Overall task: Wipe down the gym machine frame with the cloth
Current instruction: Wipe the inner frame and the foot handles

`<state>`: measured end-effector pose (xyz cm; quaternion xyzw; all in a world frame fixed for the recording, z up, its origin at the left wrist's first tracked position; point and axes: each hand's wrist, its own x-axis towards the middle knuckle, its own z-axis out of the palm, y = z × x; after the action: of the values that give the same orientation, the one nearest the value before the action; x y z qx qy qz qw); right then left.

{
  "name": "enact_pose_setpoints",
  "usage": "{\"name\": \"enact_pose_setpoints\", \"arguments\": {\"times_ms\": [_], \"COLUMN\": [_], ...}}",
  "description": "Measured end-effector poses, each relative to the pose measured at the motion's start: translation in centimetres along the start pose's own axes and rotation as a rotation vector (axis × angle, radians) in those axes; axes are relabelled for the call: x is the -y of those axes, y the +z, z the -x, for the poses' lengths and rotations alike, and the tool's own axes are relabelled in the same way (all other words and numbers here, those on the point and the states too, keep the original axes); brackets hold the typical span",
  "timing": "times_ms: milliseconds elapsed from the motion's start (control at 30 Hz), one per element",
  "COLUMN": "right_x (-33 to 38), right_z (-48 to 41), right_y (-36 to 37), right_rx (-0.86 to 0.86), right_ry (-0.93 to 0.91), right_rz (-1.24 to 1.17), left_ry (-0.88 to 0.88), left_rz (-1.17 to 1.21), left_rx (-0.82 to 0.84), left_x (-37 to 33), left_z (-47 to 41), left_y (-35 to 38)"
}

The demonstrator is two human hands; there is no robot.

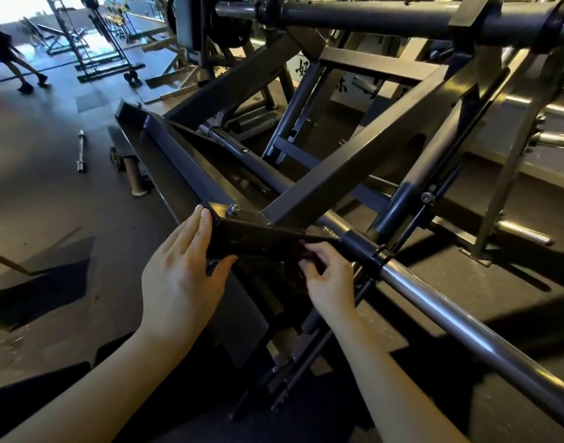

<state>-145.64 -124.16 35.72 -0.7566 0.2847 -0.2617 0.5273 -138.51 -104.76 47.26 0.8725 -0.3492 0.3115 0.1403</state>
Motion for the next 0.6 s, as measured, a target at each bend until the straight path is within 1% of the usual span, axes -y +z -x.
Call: {"name": "enact_pose_setpoints", "arguments": {"times_ms": [100, 133, 167, 267, 333, 400, 533, 567, 600], "right_x": [-0.6, -0.2, 0.5, 2.9, 3.0, 2.1, 1.5, 2.1, 3.2], "right_z": [-1.6, -1.5, -0.9, 1.6, 1.9, 1.3, -0.5, -0.4, 0.0], "right_y": [-1.1, -1.0, -0.7, 0.6, 0.9, 0.8, -0.1, 0.0, 0.3], "right_rx": [-0.091, -0.105, -0.094, 0.038, 0.055, -0.001, -0.146, -0.166, -0.168], "right_ry": [0.242, 0.268, 0.222, 0.001, -0.058, -0.028, 0.242, 0.264, 0.247], "right_rz": [-0.081, -0.097, -0.097, -0.157, -0.179, -0.133, -0.093, -0.089, -0.082], "left_ry": [0.008, 0.003, -0.002, -0.007, -0.004, -0.003, -0.006, -0.008, -0.012], "left_rz": [0.001, 0.001, 0.002, 0.013, 0.008, 0.012, 0.021, 0.026, 0.032], "left_rx": [0.001, 0.001, 0.006, 0.008, 0.020, 0.028, 0.069, 0.072, 0.078], "left_x": [0.3, 0.3, 0.3, 0.3, 0.4, 0.5, 0.6, 0.5, 0.4], "left_z": [0.0, 0.0, 0.0, 0.1, 0.0, 0.0, 0.0, -0.1, -0.2], "left_y": [0.0, 0.0, 0.1, 0.3, 0.3, 0.2, -0.2, -0.3, -0.3]}}
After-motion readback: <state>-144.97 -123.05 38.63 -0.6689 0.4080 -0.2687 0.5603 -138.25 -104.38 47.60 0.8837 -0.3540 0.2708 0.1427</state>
